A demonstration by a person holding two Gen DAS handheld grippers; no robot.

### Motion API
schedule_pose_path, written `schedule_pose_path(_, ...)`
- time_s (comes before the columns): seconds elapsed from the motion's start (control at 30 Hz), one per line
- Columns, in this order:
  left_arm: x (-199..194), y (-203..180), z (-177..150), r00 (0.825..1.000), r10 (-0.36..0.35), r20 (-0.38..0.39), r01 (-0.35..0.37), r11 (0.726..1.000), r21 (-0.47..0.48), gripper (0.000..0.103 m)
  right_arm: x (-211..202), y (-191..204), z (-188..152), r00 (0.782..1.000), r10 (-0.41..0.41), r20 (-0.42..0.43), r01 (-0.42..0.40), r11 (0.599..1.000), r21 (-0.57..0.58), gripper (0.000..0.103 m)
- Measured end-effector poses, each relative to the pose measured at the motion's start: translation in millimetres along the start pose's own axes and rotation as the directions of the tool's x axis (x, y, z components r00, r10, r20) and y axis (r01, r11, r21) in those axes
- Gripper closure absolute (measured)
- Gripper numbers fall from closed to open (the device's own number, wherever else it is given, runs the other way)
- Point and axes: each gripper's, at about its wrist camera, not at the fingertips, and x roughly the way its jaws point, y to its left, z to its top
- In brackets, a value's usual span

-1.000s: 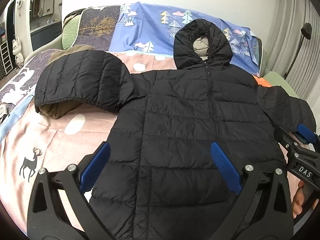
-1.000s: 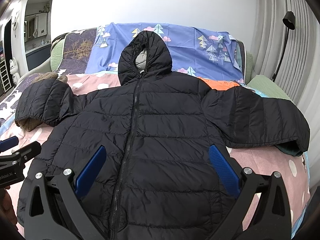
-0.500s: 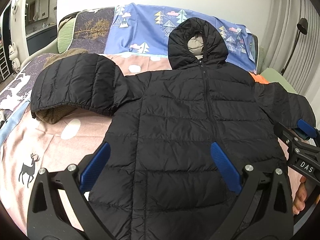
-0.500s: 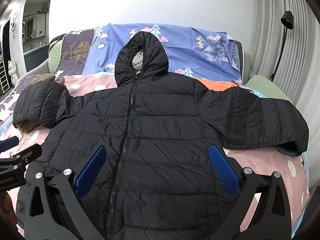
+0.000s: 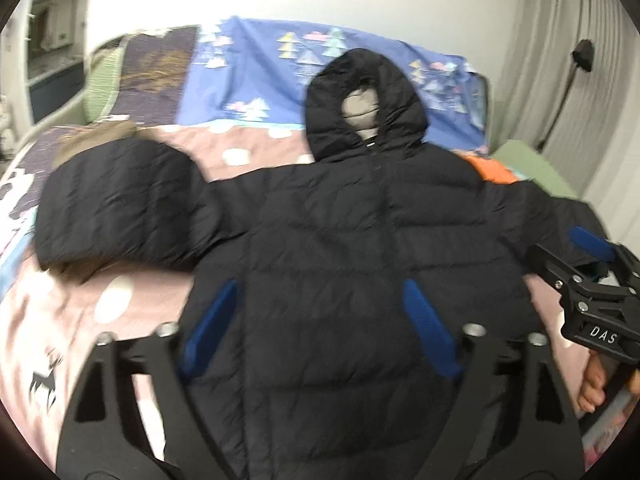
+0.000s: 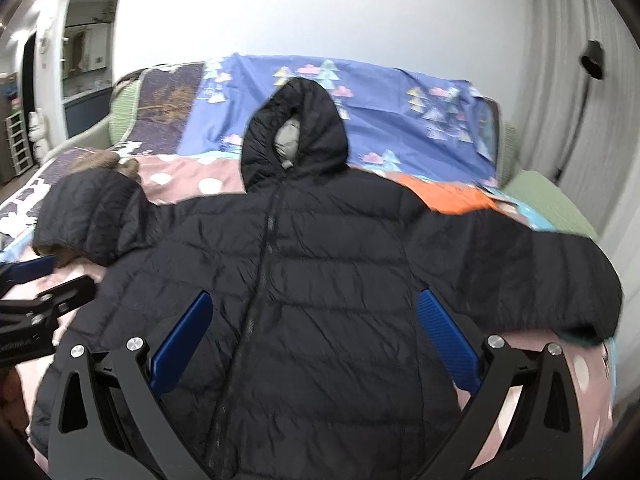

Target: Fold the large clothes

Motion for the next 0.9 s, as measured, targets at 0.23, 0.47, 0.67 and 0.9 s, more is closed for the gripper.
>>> schedule_pose_path(0.23, 74, 15, 110, 0.996, -0.089, -0.001, 0.089, 0.995, -0.043, 0.036, 74, -41, 109, 0.994, 0.109, -0.002, -0.109, 0.994, 0.025, 0.026)
schedule_pose_path(0.47, 168, 57, 189, 0.993, -0.117, 0.028, 0.120, 0.970, -0.209, 0.024, 219, -57, 217, 0.989, 0.098, -0.110, -0.092, 0.994, 0.057, 0.016)
schedule_pose_path(0.67, 214, 80, 193, 0.993, -0.113, 0.014, 0.113, 0.966, -0.232, 0.022, 305, -49, 245, 0.981, 0.146, -0.131, -0.132, 0.985, 0.111, 0.011)
schedule_pose_path(0.9, 202, 105, 183, 0.992, -0.113, 0.060, 0.125, 0.949, -0.289, 0.022, 267, -56, 229, 0.905, 0.426, 0.021, -0.426, 0.903, 0.059, 0.100)
